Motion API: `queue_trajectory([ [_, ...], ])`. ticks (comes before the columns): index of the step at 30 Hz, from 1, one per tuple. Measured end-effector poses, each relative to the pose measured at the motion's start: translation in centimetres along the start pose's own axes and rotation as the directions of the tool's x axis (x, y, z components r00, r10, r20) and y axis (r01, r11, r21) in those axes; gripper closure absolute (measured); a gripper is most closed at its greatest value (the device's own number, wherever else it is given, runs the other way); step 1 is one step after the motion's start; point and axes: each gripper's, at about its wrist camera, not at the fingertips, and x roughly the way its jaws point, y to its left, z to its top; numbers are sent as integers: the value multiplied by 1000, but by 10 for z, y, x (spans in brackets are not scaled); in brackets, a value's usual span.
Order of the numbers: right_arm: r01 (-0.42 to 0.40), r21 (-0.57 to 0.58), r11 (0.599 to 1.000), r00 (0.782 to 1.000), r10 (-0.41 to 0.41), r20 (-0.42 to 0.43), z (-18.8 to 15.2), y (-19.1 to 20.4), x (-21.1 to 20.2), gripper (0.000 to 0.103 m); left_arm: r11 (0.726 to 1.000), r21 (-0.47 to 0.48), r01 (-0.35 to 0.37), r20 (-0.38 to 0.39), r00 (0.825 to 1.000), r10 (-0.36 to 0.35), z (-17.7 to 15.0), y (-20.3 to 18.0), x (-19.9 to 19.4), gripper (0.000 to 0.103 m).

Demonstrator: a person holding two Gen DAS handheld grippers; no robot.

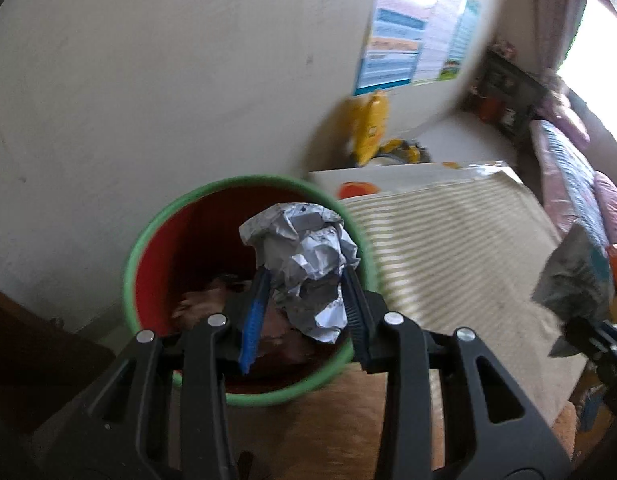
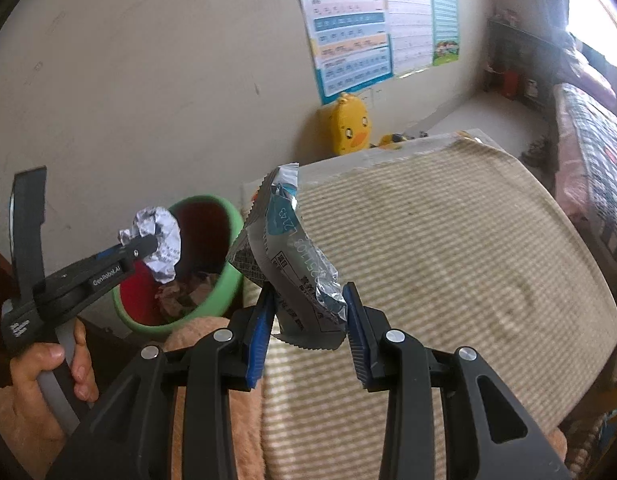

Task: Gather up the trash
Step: 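Open the left tool over the bucket while the right tool drops the blue wrapper in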

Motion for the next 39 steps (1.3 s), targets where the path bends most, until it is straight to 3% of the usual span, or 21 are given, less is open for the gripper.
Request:
queue_trajectory([
  [15,-159,-97,983,986,151,-76,55,97,75,70,995,-52,-91,-92,992,86,-8,53,39,66],
  [18,-169,-135,976,983,158,-89,60,116,88,64,990,-70,-120,-91,989,113,-8,63,41,49],
  [20,-167,-156,973,983,152,-103,60,125,95,47,989,-86,-124,-86,989,116,-8,67,40,30],
  [23,-164,-164,973,984,150,-92,57,127,97,40,987,-102,-123,-80,990,115,-10,71,35,22],
  [28,-160,-108,981,987,155,-53,51,100,82,33,990,-92,-105,-36,994,102,-9,58,23,13],
  [33,-54,7,999,997,54,58,40,30,42,25,999,-17,-43,89,995,45,4,15,-2,6],
  [37,75,68,995,982,-85,170,26,-25,-6,23,996,40,80,210,974,-86,17,-40,-33,6],
  [39,118,91,989,962,-137,237,19,-42,-32,14,990,65,126,262,955,-139,20,-65,-49,5],
])
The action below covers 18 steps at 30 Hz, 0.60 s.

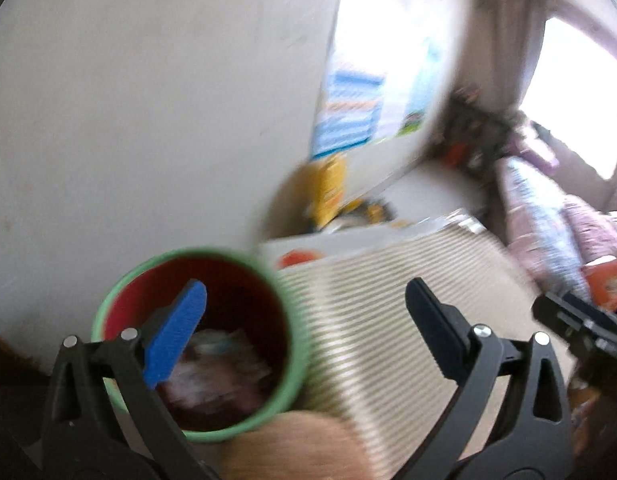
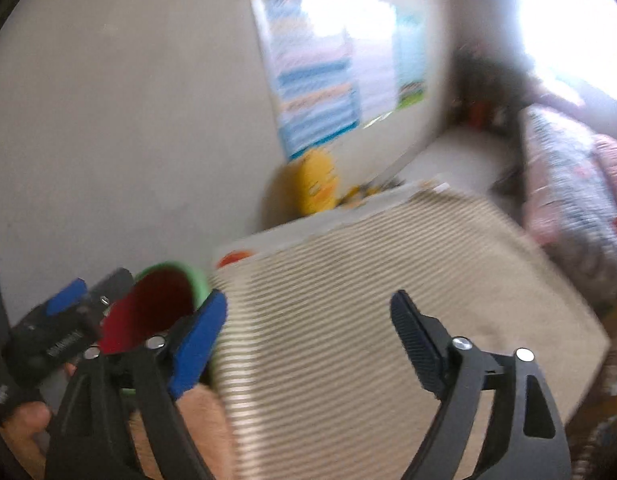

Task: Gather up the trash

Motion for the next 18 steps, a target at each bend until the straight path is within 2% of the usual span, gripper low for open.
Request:
queue_trajectory([
  [1,24,15,1000,998,-25,56,0,-12,-15,7,1000,17,8,39,999,-9,4,-16,-7,5],
  [3,66,38,997,984,-71,164,-1,-28,-42,7,999,51,13,97,995,-18,9,-41,-17,5],
  [4,89,48,995,972,-97,216,-1,-34,-54,7,997,73,23,125,992,-32,13,-55,-22,5],
  [7,168,90,982,914,-189,359,0,-53,-86,7,995,95,40,176,983,-56,18,-84,-34,5],
  [9,187,122,975,888,-221,403,-4,-64,-97,7,995,89,33,206,977,-50,21,-97,-42,5],
  [11,181,158,971,874,-233,428,-10,-76,-104,7,995,90,51,230,971,-70,21,-109,-51,5],
  [14,223,159,962,871,-270,410,-14,-85,-106,7,993,105,55,219,973,-77,15,-119,-56,5],
  [18,250,195,948,896,-303,325,-13,-95,-103,7,987,149,55,162,984,-79,5,-132,-56,5],
])
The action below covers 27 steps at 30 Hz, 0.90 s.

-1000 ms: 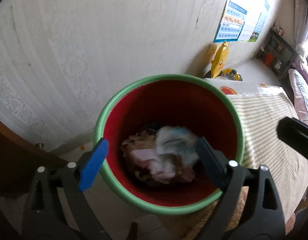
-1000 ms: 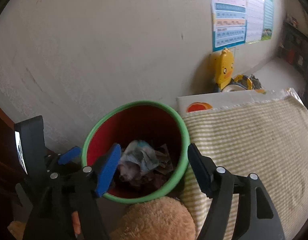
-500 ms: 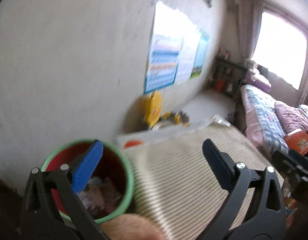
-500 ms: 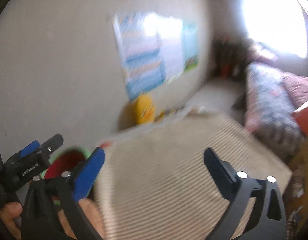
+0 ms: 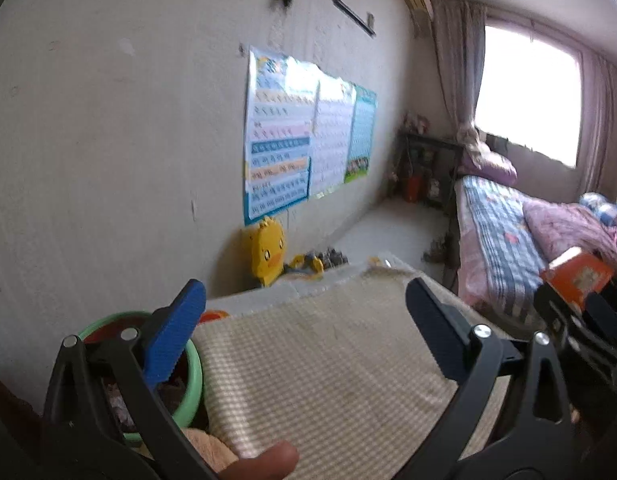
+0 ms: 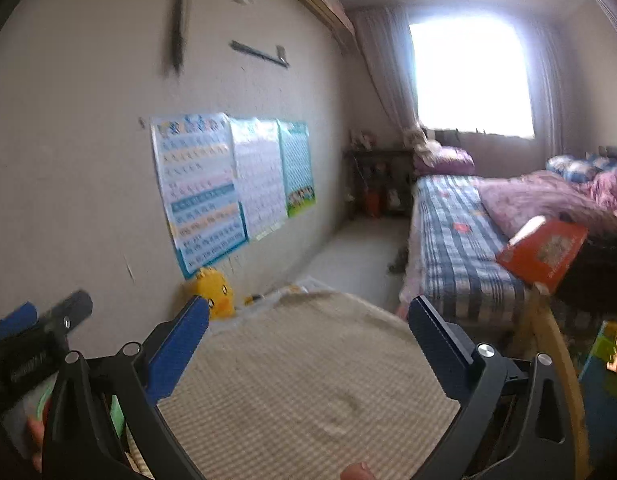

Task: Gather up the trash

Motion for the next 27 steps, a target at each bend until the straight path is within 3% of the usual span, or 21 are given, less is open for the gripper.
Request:
queue_trajectory([
  [6,0,34,999,998,3,-60,-3,-4,-3,7,1000,29,8,-50,999,-7,-11,-8,-1,5],
  [27,7,28,1000,993,-3,-115,-10,3,2,7,1000,20,-15,-102,995,17,-20,-1,4,5],
])
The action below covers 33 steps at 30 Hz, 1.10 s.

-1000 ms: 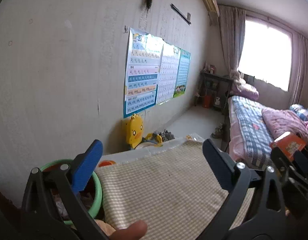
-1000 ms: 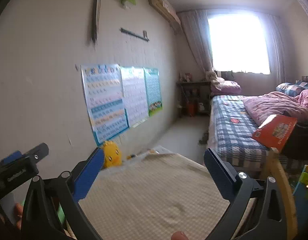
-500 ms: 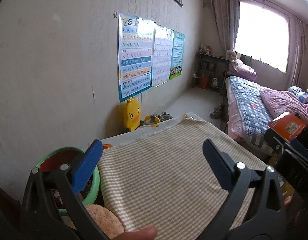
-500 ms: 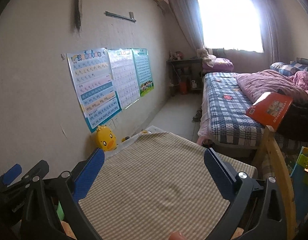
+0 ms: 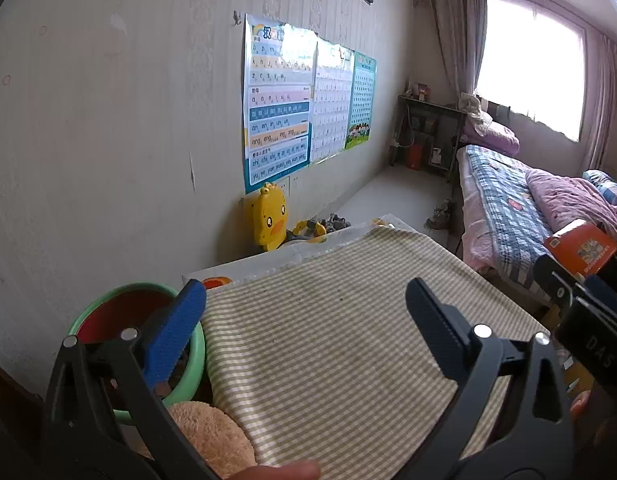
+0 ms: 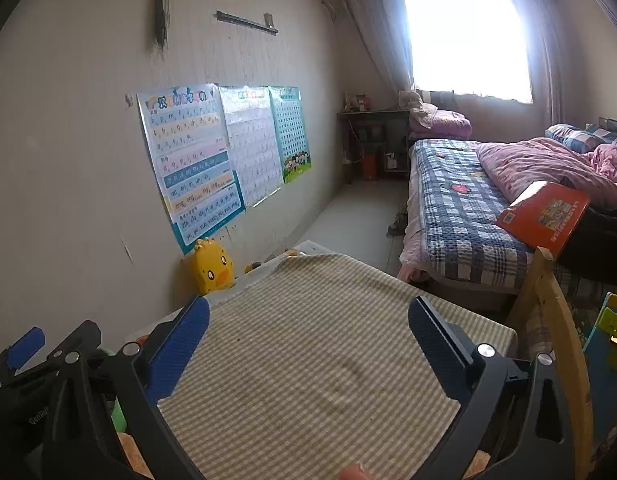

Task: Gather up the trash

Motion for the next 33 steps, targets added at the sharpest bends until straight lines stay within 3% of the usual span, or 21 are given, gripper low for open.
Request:
queue_trajectory([
  [33,-2,-26,1000,1000,2,-29,-6,-4,7,7,1000,-18,-24,-32,999,23,-6,6,10,5],
])
